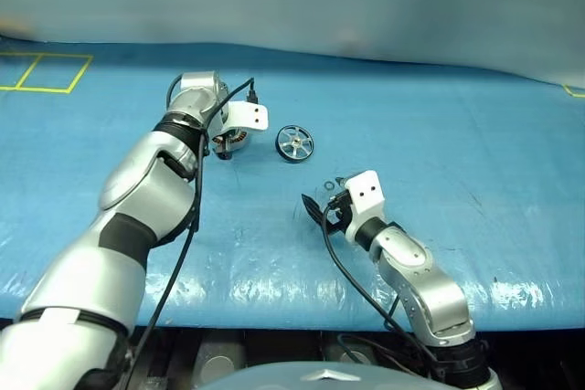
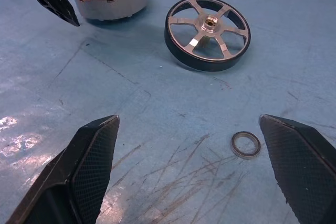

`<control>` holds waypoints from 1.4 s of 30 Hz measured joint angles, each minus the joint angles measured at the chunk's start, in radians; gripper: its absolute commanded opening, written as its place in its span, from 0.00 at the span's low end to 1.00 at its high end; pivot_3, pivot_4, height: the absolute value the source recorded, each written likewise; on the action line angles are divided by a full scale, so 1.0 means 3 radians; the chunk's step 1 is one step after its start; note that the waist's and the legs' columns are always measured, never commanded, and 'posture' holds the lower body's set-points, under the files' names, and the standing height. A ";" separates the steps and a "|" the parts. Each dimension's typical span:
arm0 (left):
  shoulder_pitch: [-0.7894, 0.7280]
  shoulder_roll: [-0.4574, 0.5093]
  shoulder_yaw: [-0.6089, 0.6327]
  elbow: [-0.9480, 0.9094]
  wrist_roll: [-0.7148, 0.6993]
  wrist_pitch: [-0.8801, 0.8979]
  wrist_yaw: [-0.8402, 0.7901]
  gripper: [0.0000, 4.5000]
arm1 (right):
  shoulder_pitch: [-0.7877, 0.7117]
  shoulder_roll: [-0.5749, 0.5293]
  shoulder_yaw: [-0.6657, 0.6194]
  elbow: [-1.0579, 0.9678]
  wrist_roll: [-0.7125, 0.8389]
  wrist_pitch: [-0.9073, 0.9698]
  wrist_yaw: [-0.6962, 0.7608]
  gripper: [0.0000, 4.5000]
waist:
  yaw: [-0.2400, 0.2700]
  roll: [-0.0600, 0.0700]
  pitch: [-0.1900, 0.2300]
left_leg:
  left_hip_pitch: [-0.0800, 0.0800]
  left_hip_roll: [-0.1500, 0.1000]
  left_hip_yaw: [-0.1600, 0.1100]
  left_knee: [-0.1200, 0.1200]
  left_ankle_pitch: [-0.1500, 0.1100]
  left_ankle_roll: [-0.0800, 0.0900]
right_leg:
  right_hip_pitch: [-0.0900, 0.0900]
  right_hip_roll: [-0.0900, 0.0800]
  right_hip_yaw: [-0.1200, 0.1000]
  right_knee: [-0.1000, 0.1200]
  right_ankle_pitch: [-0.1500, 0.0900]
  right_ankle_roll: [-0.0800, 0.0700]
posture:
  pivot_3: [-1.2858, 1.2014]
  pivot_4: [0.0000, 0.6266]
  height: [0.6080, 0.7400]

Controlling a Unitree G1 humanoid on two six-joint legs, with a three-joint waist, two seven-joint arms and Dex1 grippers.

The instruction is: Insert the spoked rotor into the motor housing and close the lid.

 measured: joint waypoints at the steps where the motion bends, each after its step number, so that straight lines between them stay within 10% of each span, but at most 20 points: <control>1: 0.0000 -0.0004 0.0010 0.0023 0.0004 -0.0006 0.0020 1.00 | 0.0013 0.0004 0.0000 -0.0002 -0.0007 -0.0003 -0.0006 1.00 | -0.0003 0.0000 0.0000 | 0.0000 0.0000 0.0000 0.0001 0.0000 0.0000 | 0.0000 0.0000 0.0000 0.0001 0.0000 0.0000 | 0.52 0.24 1.00; 21: 0.0095 -0.0126 0.0262 0.0139 0.0106 0.0101 0.0021 1.00 | 0.0066 0.0150 -0.0010 0.0028 -0.0077 -0.0166 -0.0123 1.00 | -0.0002 0.0001 -0.0001 | 0.0003 -0.0001 -0.0002 0.0008 0.0000 0.0000 | 0.0004 0.0001 0.0000 0.0012 0.0000 0.0000 | 0.52 0.24 1.00; 31: 0.0068 -0.0142 0.0347 0.0080 0.0125 0.0288 -0.0357 0.40 | 0.0079 0.0179 -0.0012 0.0111 -0.0079 -0.0206 -0.0149 1.00 | -0.0016 0.0004 -0.0004 | 0.0018 -0.0001 -0.0002 0.0011 0.0001 0.0001 | 0.0015 0.0001 0.0001 0.0023 -0.0001 -0.0002 | 0.52 0.24 1.00; 42: 0.0588 0.0138 0.0270 -0.1185 0.0231 0.0686 -0.1037 0.40 | -0.0027 0.0175 -0.0015 0.0180 -0.0077 -0.0206 -0.0125 1.00 | -0.0060 0.0013 -0.0009 | 0.0057 -0.0001 -0.0002 0.0006 0.0001 0.0000 | 0.0042 0.0001 0.0004 0.0050 -0.0021 -0.0009 | 0.52 0.24 1.00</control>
